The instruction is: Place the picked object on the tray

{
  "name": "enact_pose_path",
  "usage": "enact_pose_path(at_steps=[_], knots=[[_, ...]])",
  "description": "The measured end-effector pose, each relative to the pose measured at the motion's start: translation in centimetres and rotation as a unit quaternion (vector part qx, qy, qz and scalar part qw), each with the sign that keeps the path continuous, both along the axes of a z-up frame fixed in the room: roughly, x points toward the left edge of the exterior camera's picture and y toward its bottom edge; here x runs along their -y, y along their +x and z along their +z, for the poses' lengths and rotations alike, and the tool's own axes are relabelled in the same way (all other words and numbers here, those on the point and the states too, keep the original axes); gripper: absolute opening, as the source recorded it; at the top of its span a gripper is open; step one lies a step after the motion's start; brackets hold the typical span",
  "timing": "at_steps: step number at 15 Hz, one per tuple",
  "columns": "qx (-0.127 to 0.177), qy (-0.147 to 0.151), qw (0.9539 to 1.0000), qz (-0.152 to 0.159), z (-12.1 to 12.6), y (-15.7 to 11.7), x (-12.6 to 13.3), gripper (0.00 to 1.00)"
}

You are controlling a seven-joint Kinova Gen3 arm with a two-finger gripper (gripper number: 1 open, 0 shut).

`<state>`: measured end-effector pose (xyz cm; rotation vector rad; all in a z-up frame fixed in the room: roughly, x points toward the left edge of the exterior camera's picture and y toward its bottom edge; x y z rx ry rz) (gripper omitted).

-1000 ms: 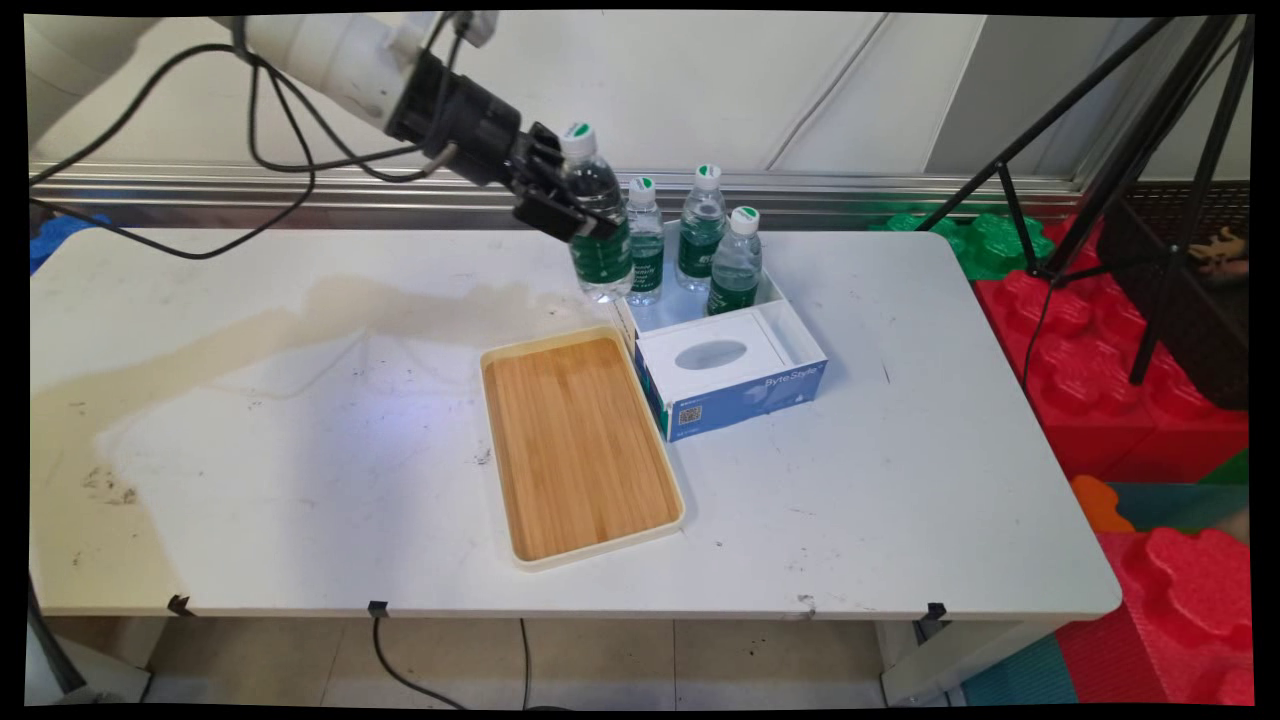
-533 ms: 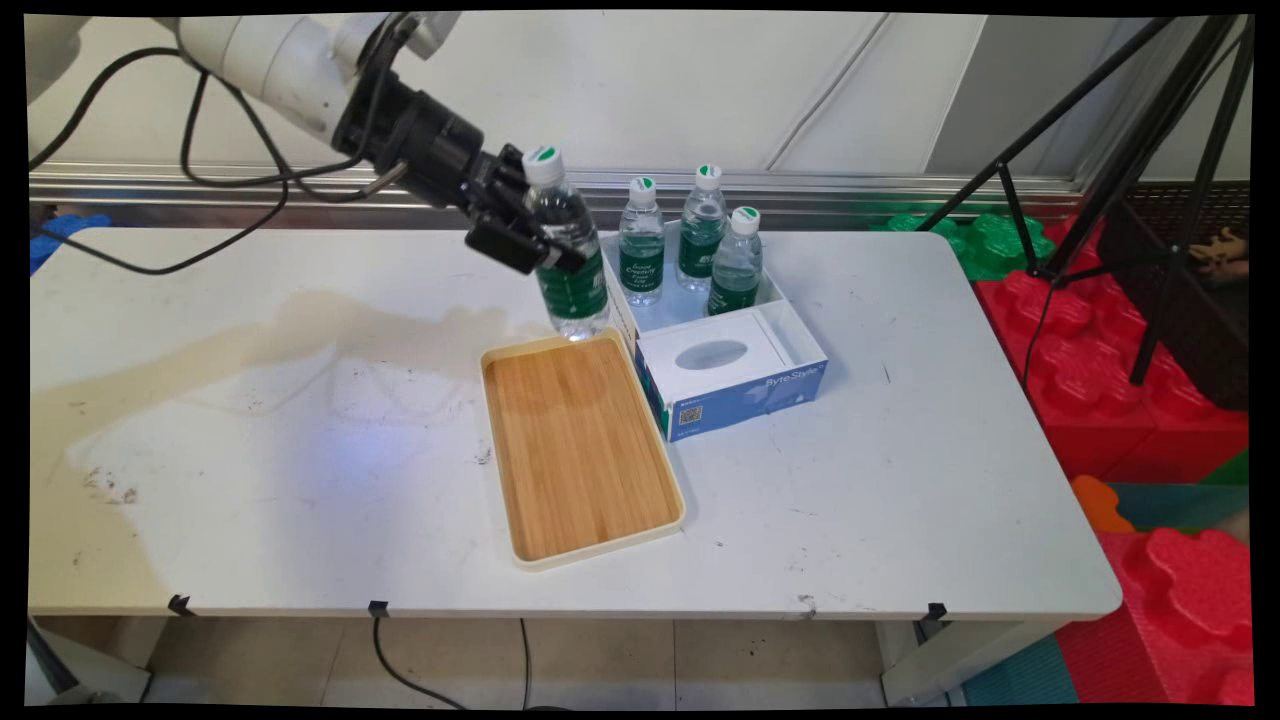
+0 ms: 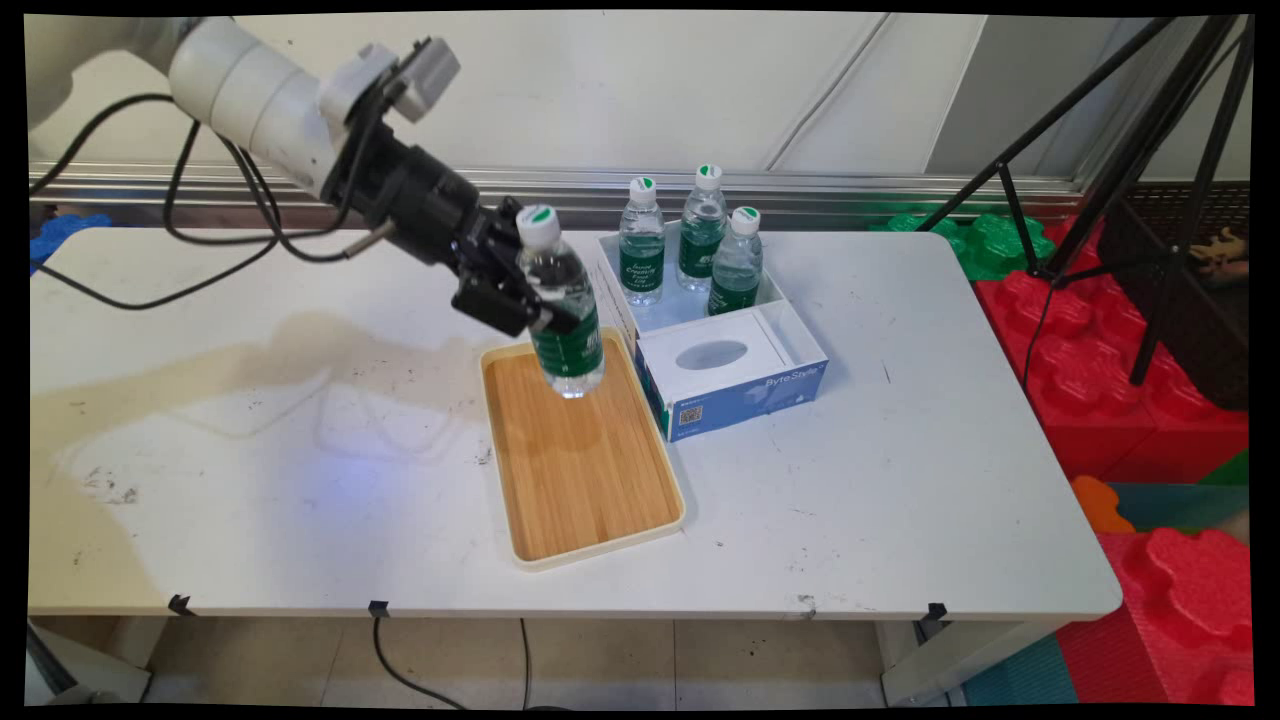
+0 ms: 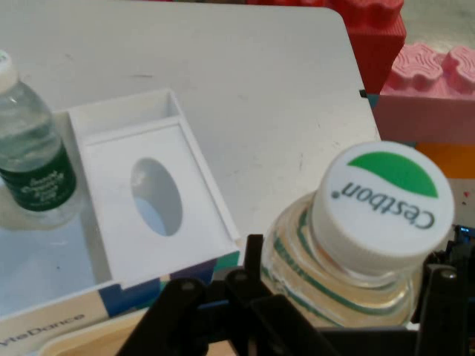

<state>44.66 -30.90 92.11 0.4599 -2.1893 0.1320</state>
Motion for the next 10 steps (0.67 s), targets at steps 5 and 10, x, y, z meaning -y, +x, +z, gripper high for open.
enact_pose_path(at_steps=[5, 10], knots=[[0.017, 0.006, 0.9998, -0.013, -3.0, -1.5, -0.9, 0.00], [0.031, 0.007, 0.9992, -0.024, -5.9, -3.6, -1.0, 0.00]])
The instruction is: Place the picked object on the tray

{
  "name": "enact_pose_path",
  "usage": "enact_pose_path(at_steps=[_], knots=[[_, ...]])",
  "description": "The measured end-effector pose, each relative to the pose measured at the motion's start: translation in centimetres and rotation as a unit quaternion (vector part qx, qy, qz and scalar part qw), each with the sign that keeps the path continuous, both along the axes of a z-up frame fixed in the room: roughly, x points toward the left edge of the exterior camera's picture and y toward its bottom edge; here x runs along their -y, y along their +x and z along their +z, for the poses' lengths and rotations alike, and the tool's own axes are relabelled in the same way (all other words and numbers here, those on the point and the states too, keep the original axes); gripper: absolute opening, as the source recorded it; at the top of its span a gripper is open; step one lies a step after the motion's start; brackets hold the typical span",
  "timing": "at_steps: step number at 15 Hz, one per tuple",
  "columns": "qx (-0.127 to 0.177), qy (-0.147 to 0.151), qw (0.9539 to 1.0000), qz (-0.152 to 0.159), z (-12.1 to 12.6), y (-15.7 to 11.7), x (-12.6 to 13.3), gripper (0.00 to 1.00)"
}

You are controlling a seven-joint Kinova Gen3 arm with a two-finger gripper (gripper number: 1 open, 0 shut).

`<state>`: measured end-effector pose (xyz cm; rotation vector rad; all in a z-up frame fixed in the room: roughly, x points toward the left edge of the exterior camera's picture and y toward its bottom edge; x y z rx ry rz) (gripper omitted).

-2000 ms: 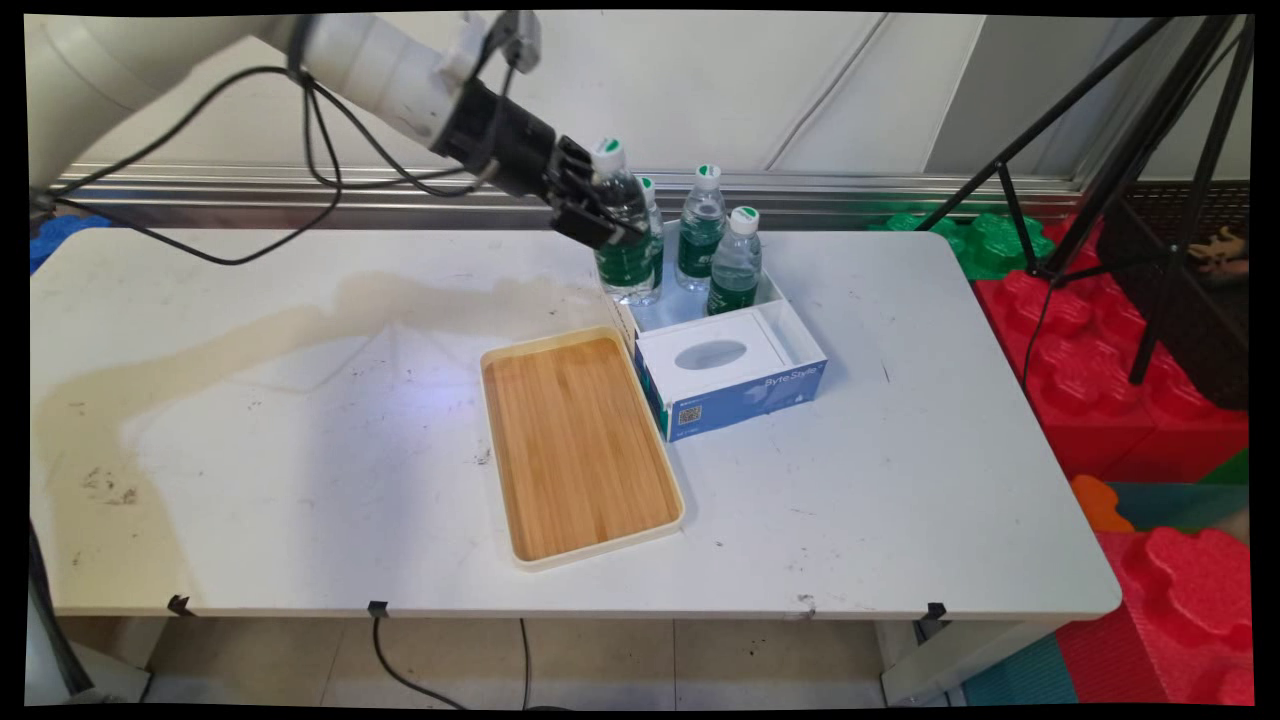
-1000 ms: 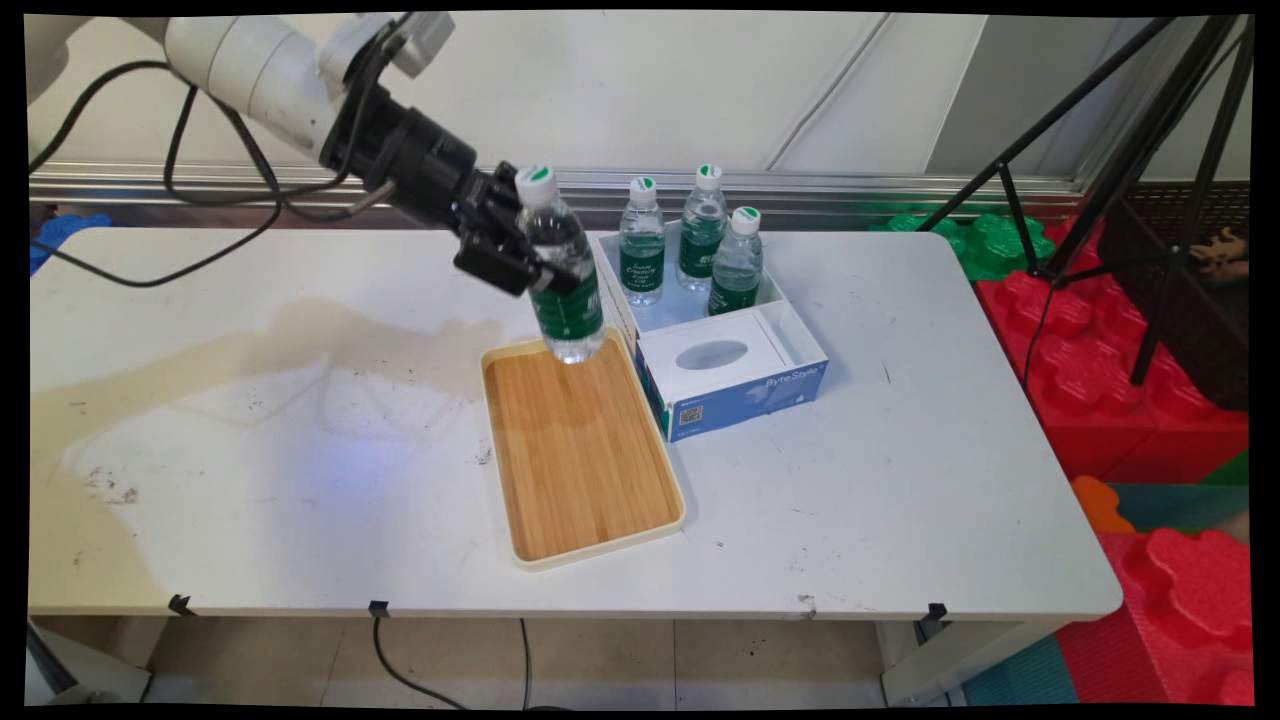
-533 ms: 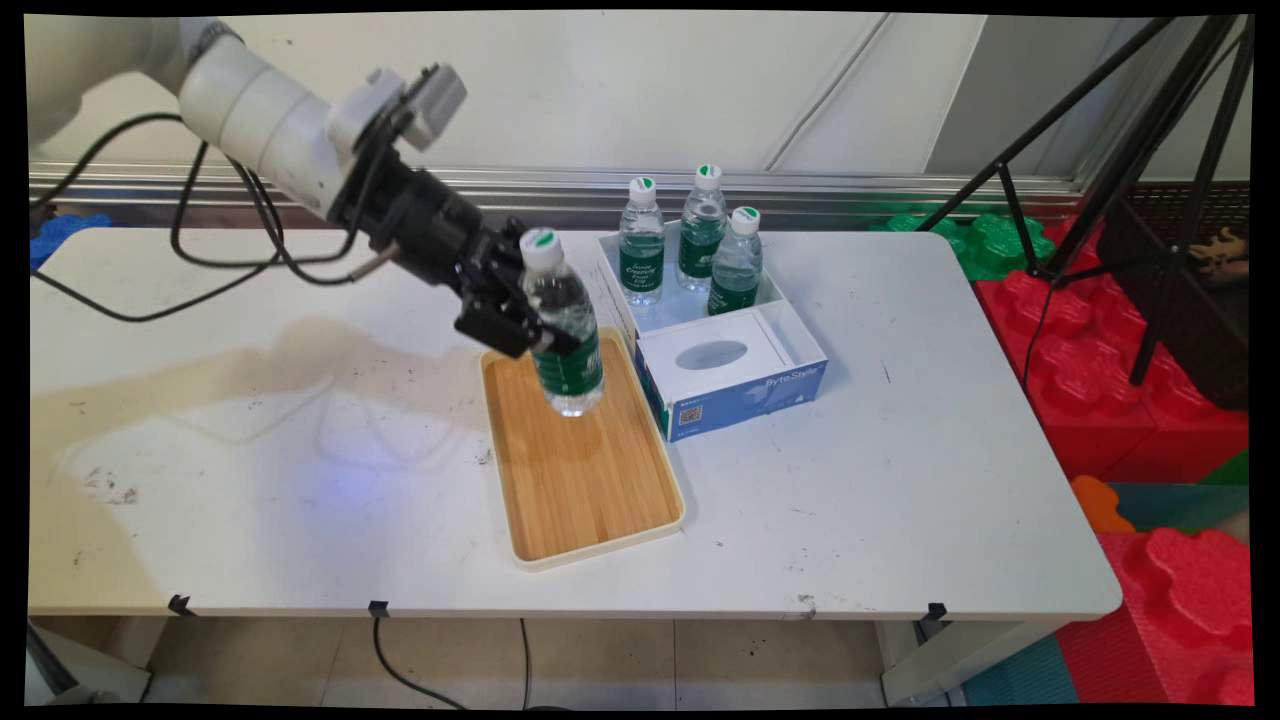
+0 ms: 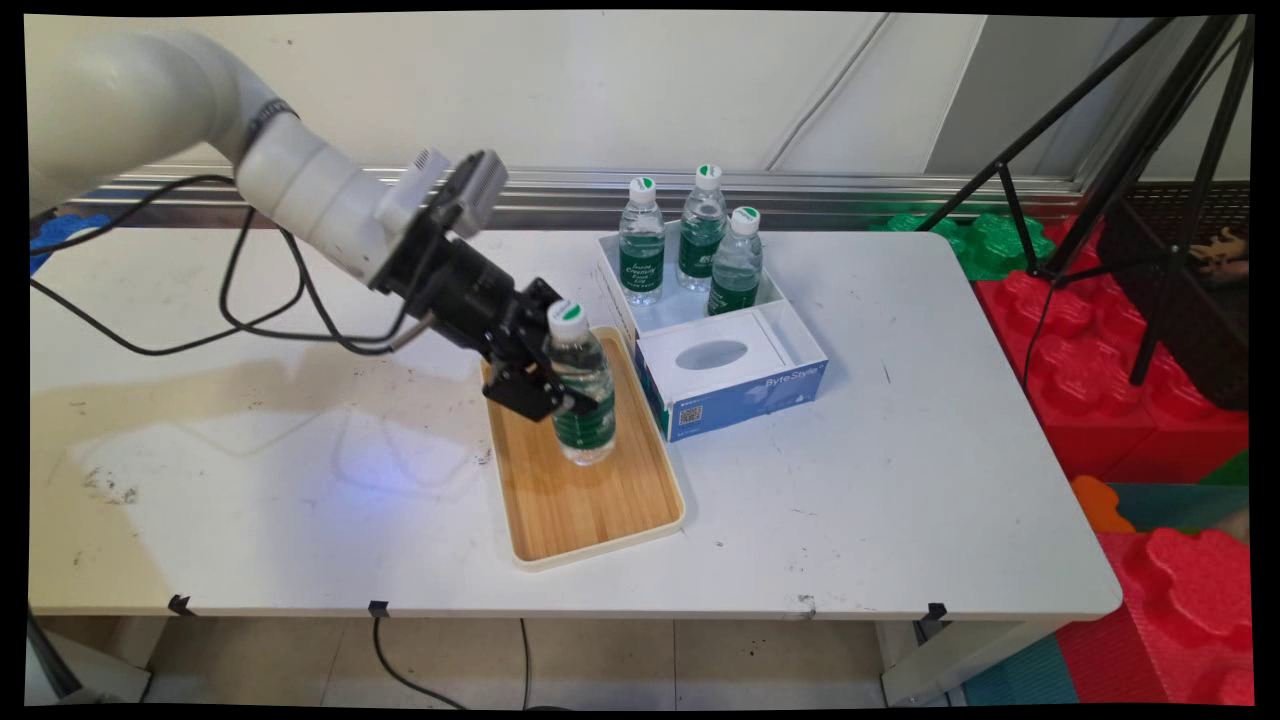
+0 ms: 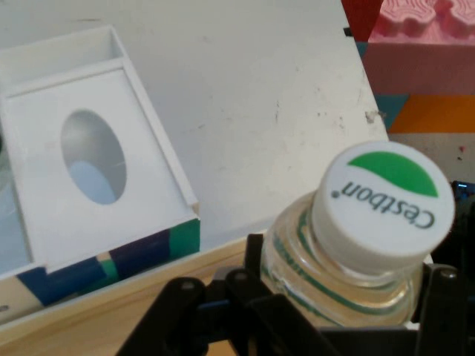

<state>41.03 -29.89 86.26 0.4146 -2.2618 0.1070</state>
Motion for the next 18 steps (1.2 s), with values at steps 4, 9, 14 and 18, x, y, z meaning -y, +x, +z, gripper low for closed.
enact_pose_path(at_steps=[4, 9, 14, 18], knots=[[0.010, 0.002, 0.9999, -0.008, -1.9, -1.7, 0.2, 0.00], [0.025, 0.002, 0.9996, -0.016, -4.3, -3.6, 0.8, 0.00], [0.033, -0.002, 0.9992, -0.021, -5.7, -4.5, 1.3, 0.00], [0.035, -0.005, 0.9991, -0.025, -6.2, -4.6, 1.4, 1.00]])
